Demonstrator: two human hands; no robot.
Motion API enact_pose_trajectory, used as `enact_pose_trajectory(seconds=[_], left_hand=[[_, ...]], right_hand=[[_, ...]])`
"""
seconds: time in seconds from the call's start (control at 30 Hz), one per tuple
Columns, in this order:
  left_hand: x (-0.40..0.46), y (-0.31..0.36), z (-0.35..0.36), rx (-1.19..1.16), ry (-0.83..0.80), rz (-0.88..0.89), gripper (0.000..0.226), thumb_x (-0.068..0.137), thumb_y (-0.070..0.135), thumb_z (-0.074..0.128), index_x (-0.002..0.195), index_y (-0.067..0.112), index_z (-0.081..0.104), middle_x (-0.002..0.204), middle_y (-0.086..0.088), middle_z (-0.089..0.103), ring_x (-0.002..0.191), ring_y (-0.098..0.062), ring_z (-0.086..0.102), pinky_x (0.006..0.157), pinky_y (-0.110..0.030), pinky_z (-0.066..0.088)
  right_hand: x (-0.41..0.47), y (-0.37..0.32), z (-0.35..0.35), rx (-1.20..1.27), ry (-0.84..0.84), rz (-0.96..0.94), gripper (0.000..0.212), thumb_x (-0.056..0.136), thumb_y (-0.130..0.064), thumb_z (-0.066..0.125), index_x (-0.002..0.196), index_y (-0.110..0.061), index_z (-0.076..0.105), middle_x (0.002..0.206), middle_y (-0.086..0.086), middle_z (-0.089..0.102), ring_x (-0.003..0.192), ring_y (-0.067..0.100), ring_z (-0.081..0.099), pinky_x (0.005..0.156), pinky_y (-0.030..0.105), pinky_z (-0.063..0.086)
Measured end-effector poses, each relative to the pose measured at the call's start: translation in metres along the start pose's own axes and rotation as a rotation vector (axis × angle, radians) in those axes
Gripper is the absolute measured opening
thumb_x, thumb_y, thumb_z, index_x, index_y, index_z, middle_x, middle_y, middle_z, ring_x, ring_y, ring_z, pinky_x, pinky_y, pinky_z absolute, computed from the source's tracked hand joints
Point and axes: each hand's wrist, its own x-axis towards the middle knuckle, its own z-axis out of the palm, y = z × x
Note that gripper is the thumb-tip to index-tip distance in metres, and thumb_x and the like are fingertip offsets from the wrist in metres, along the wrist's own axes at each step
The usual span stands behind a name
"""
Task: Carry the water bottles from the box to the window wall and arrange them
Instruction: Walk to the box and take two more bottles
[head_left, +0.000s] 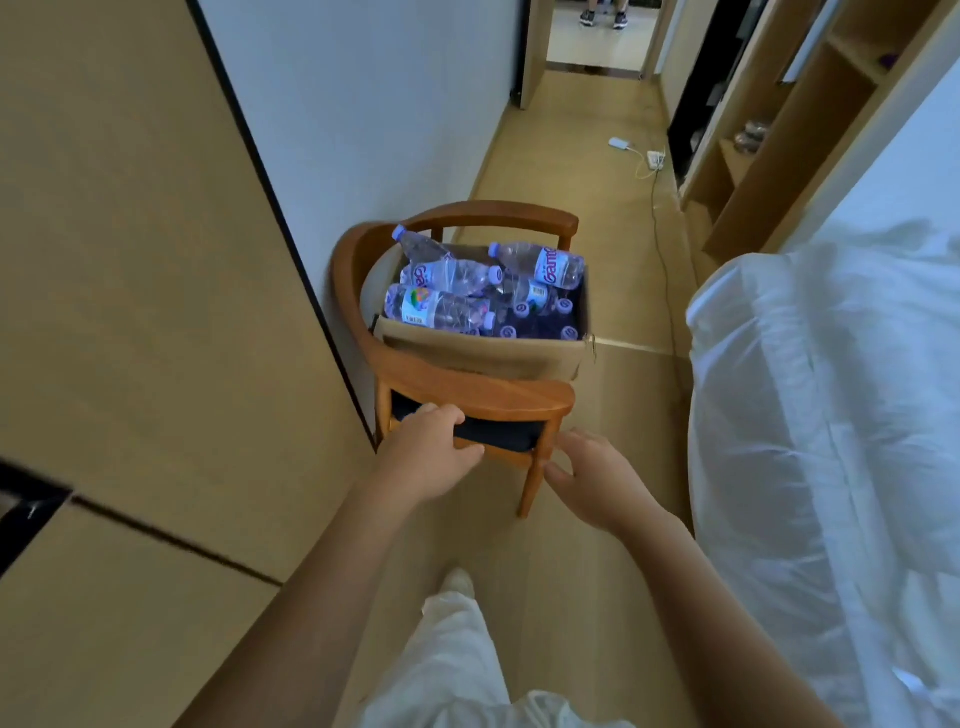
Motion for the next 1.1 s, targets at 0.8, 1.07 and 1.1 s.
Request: enact_pose_trajectory(seconds=[0.8, 1.07, 1.1], left_hand=[[0.302, -0.019, -0.082, 0.024, -0.057, -0.089, 0.05, 0.089, 0.041, 0.058, 0.131, 0.016, 0.046, 0.131, -0.005, 0.051, 0.115, -0.022, 0.051, 0.092, -0.04, 0.046], [0.363, -0.01, -0.061, 0.176, -0.054, 0.0, 0.068, 0.087, 0.036, 0.062, 0.143, 0.016, 0.03, 0.141, -0.007, 0.039, 0.128, -0.027, 0.038, 0.098, -0.038, 0.039], [0.37, -0.011, -0.059, 0.214, -0.054, 0.032, 0.068, 0.087, 0.036, 0.062, 0.143, 0.016, 0.029, 0.141, -0.007, 0.038, 0.127, -0.027, 0.038, 0.097, -0.038, 0.039]], right_hand=[[0.317, 0.016, -0.051, 0.044, -0.194, -0.01, 0.032, 0.096, -0.028, 0.049, 0.119, -0.008, 0.056, 0.122, 0.007, 0.054, 0.109, 0.024, 0.05, 0.088, 0.034, 0.045], [0.372, 0.055, -0.076, 0.057, -0.155, 0.048, 0.025, 0.093, -0.026, 0.051, 0.106, -0.007, 0.06, 0.11, 0.01, 0.058, 0.1, 0.025, 0.053, 0.084, 0.037, 0.045], [0.378, 0.059, -0.077, 0.061, -0.146, 0.059, 0.028, 0.093, -0.027, 0.052, 0.114, -0.009, 0.059, 0.116, 0.009, 0.057, 0.106, 0.024, 0.051, 0.088, 0.035, 0.044]])
